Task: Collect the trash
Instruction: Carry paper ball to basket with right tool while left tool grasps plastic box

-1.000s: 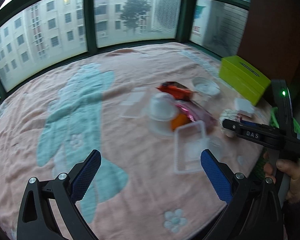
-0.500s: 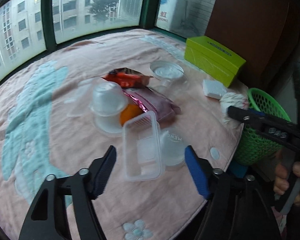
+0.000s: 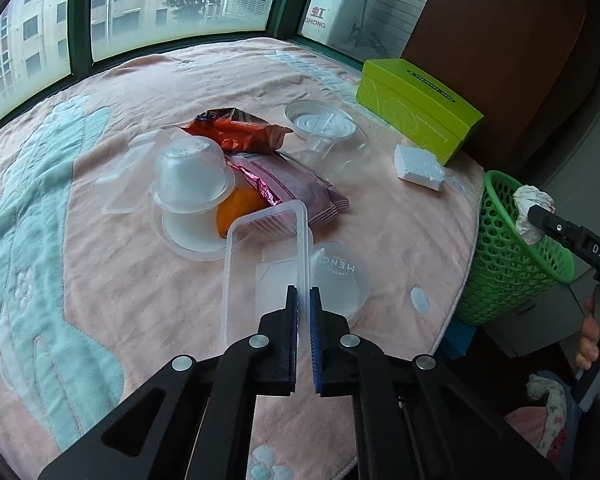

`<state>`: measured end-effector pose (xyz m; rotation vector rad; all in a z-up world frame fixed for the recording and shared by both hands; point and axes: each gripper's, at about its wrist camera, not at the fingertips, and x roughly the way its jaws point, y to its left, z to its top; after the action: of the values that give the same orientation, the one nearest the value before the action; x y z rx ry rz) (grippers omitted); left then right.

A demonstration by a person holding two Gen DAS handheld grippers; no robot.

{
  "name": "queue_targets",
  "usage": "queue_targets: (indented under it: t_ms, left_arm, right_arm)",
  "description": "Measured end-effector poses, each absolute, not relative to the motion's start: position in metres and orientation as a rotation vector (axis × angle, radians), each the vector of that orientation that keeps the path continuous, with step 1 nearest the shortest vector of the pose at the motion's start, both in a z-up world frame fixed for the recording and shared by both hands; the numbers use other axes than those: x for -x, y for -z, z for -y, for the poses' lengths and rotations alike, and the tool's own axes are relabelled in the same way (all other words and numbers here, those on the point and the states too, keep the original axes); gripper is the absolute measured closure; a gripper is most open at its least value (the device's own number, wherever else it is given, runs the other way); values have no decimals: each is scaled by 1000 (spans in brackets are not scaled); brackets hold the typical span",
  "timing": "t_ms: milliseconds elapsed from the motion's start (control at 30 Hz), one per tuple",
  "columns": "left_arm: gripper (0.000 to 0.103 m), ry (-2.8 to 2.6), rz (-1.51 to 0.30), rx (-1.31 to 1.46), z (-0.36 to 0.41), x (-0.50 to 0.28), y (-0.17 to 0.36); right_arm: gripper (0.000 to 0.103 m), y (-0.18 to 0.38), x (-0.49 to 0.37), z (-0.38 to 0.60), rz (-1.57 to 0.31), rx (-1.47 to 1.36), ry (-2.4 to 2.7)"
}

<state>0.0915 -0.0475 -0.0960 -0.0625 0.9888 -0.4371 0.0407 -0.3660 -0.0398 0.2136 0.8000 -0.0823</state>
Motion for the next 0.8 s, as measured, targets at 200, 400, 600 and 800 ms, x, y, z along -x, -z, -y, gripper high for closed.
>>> queue_targets:
  t_ms: [200, 400, 600, 800]
  left_arm:
    - [97, 421, -957, 59, 40, -80, 78]
    - [97, 472, -885, 23, 54, -73, 39]
    - [97, 594, -835, 2, 104, -82, 4]
    - [97, 706, -811, -57, 172, -90, -10]
  right_arm:
    - [44, 34, -31, 397, -775, -222, 160]
    - [43, 33, -27, 438, -762, -240, 248]
    - [38, 37, -22, 473, -767, -261, 298]
    - [27, 38, -10, 494, -756, -278, 314]
